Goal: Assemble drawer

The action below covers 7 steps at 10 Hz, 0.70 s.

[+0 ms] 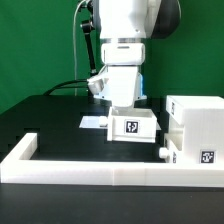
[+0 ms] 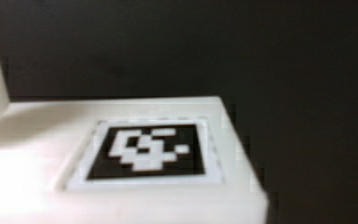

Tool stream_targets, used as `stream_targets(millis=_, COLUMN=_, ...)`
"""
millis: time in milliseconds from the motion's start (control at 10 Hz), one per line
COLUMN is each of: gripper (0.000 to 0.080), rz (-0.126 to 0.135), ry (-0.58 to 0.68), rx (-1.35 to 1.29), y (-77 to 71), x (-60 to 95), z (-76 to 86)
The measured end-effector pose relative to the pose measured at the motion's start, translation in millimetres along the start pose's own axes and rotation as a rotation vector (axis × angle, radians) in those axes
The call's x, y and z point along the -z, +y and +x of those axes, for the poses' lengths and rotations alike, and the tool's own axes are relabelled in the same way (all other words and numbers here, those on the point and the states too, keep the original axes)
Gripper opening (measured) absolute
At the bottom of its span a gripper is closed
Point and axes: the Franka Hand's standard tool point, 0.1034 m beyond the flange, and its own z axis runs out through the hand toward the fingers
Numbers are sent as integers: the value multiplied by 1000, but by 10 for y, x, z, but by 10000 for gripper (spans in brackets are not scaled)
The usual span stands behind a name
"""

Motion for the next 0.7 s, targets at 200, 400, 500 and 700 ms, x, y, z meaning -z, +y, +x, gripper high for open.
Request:
stream_targets(millis=200, gripper=41, rz=-3, ry=-3, rx=17, y=160, x=58, z=70)
stream_targets(millis=400, gripper=41, rz=0, ry=-3, rx=15, y=141, x=41, z=58)
stream_targets(millis=500, gripper=41, rz=22, ry=-6, rx=14, y=118, x=36, z=49)
stream_targets(millis=700, gripper=41, rz=23, ry=-6, rx=16, y=155, x=45, z=58)
